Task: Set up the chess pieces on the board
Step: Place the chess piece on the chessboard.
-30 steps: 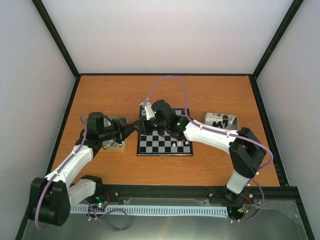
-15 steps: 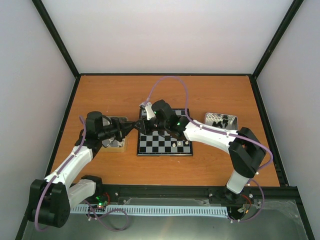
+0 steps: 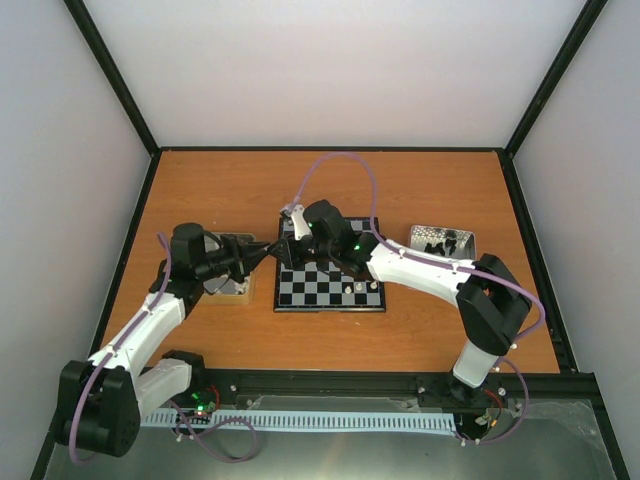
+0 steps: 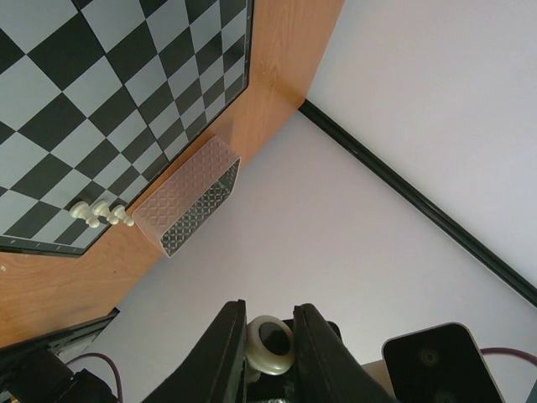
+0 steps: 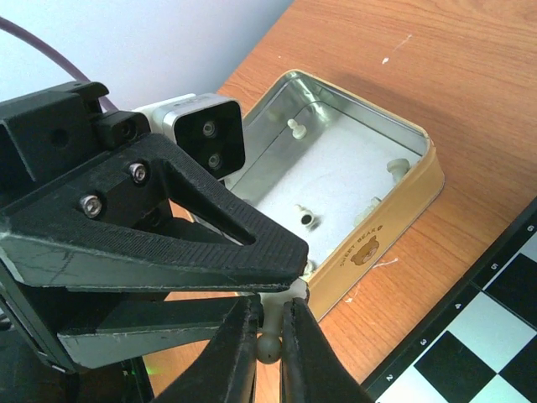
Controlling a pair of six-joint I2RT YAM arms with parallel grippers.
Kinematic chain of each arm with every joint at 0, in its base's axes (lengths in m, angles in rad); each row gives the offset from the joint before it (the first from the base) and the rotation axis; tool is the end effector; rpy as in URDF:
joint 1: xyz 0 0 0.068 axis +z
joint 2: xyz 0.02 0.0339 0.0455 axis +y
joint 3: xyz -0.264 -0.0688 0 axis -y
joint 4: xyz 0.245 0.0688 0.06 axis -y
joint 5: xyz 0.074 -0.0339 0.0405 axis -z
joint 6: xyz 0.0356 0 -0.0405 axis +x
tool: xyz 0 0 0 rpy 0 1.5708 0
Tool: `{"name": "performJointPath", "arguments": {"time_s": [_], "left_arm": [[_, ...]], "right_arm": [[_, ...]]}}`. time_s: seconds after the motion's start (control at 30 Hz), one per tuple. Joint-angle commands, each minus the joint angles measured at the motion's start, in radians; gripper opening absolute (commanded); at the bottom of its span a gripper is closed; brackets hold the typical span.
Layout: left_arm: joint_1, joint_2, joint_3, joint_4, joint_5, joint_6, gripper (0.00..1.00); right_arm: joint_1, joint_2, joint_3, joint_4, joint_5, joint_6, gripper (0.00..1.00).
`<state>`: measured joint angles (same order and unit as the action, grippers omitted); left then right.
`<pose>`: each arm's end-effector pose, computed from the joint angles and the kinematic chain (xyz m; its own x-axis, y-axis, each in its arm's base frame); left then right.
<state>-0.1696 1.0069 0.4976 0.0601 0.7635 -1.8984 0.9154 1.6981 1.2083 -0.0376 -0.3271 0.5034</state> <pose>0.2047 -0.0600 0.2263 -0.5590 -0.5982 0.5741 -0.6420 -0.1259 -0.7563 0.2292 0.3170 0.2588 -0.7125 -0.1773 -0.6789 -0.6579 0.5052 0.5585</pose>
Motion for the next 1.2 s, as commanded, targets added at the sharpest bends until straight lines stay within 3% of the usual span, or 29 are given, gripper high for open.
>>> {"name": "performJointPath", "arguments": {"time_s": [0.0,0.1,0.2,0.3,0.47,0.63,0.73,0.83,1.17], "left_arm": [[-0.005,-0.019,-0.002,0.026,0.006,-0.015,0.11],[-0.005,-0.019,0.012,-0.017,-0.002,0.021,0.18],[-0.005,-0.013,0.047,-0.103,-0.021,0.102,0.48],[0.002,0.011,0.085,-0.214,-0.061,0.249,0.64],[0.054,0.063,0.186,-0.440,-0.180,0.597,0.65],[0.056,0.065,0.335,-0.629,-0.441,0.899,0.66],[0.056,0.060,0.383,-0.671,-0.580,1.034,0.70],[0.058,0.078,0.406,-0.696,-0.630,1.117,0.72],[0.059,0.149,0.377,-0.681,-0.574,1.128,0.71]], "right_arm": [[0.005,0.014,-0.004,0.010,-0.020,-0.004,0.04],[0.004,0.011,0.011,-0.022,0.008,-0.007,0.03],[-0.004,0.001,0.050,-0.107,0.054,-0.017,0.03],[-0.039,-0.008,0.090,-0.267,0.064,-0.025,0.03],[-0.123,-0.001,0.145,-0.680,0.088,-0.080,0.03],[-0.145,0.053,0.176,-0.980,0.150,-0.142,0.03],[-0.145,0.082,0.196,-1.037,0.164,-0.145,0.03],[-0.145,0.127,0.240,-1.059,0.165,-0.152,0.03],[-0.142,0.259,0.333,-1.075,0.161,-0.170,0.03]]}}
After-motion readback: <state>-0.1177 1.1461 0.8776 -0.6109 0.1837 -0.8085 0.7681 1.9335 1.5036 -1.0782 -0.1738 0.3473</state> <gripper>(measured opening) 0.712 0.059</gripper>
